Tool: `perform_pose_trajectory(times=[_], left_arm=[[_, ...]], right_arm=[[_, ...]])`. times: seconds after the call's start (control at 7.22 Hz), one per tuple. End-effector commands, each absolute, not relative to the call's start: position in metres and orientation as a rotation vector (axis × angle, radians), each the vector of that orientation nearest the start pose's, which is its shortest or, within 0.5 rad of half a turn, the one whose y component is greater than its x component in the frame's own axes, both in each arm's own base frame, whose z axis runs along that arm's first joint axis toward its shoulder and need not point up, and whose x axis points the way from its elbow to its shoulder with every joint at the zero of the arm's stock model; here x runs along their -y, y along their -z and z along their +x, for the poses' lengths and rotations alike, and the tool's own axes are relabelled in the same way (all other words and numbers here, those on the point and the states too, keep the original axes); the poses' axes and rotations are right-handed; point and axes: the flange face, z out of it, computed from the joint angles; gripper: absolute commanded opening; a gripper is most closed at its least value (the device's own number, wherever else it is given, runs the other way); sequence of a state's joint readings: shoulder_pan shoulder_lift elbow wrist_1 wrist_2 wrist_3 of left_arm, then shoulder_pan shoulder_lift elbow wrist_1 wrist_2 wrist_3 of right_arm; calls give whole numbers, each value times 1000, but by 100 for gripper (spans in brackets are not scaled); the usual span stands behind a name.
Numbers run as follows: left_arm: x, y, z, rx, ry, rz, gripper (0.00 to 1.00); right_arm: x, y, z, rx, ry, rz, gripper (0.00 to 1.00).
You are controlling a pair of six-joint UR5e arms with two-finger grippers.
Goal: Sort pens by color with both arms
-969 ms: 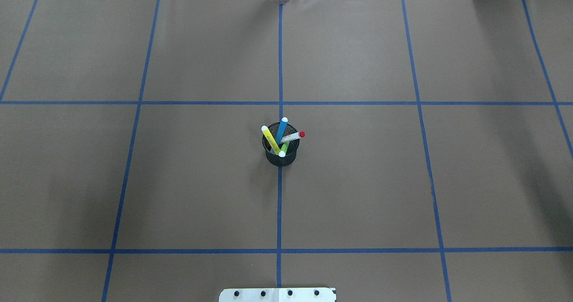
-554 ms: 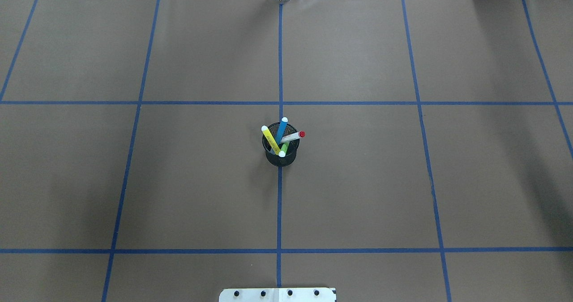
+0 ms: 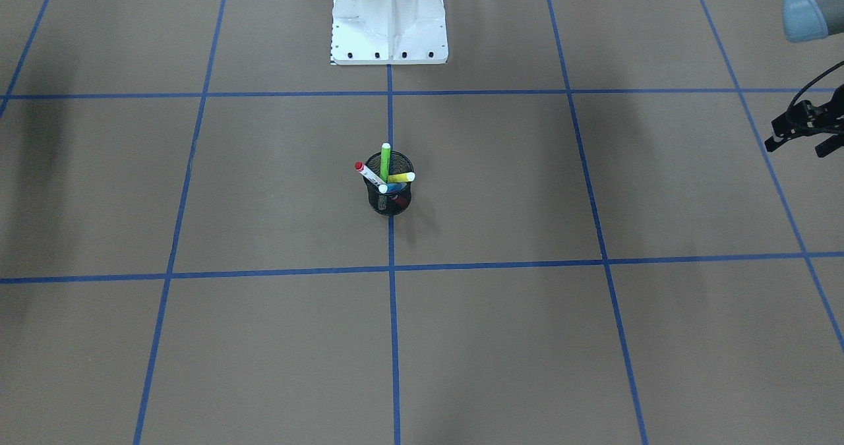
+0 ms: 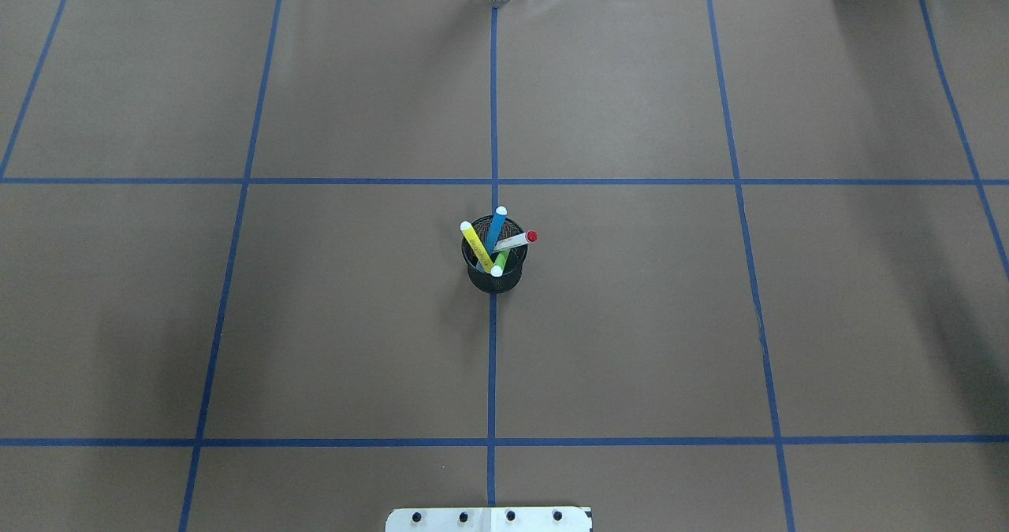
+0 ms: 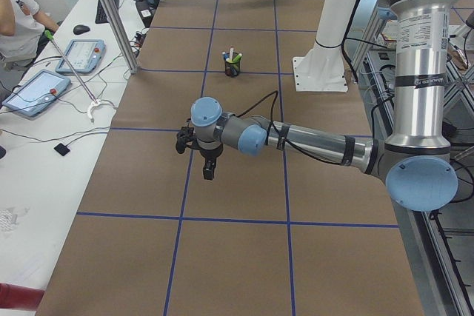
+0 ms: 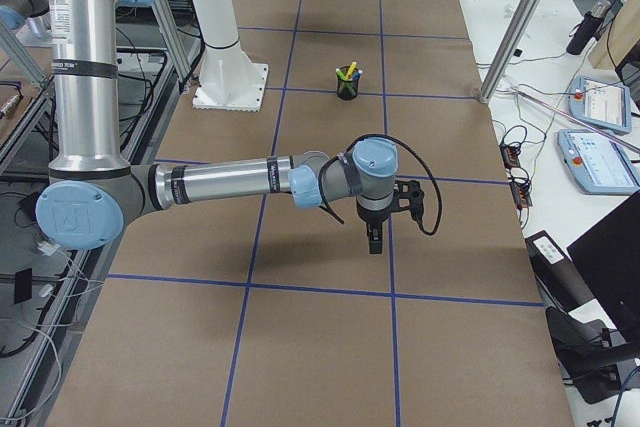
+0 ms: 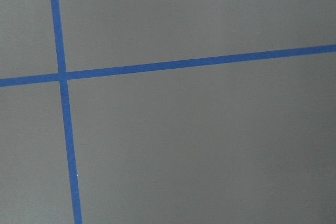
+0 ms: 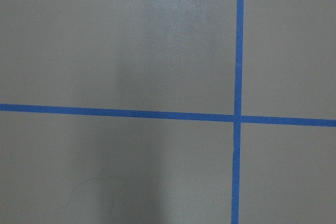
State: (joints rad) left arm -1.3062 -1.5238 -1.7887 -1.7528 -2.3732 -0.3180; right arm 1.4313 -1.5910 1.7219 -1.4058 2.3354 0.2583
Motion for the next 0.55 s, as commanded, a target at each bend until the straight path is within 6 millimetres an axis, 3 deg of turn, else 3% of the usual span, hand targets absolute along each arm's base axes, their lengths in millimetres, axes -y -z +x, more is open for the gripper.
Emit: perform_pose_trajectory(times=[0.0, 0.14, 0.42], left_arm=[[484, -547, 67, -860, -93, 97, 99], [476, -559, 64, -853, -89, 80, 100], [475, -561, 65, -852, -91, 75, 100]], right_arm=[[500, -574, -8, 824, 7, 122, 100], [500, -573, -8, 828, 12, 129, 100], [499, -571, -11, 839, 32, 162, 100]])
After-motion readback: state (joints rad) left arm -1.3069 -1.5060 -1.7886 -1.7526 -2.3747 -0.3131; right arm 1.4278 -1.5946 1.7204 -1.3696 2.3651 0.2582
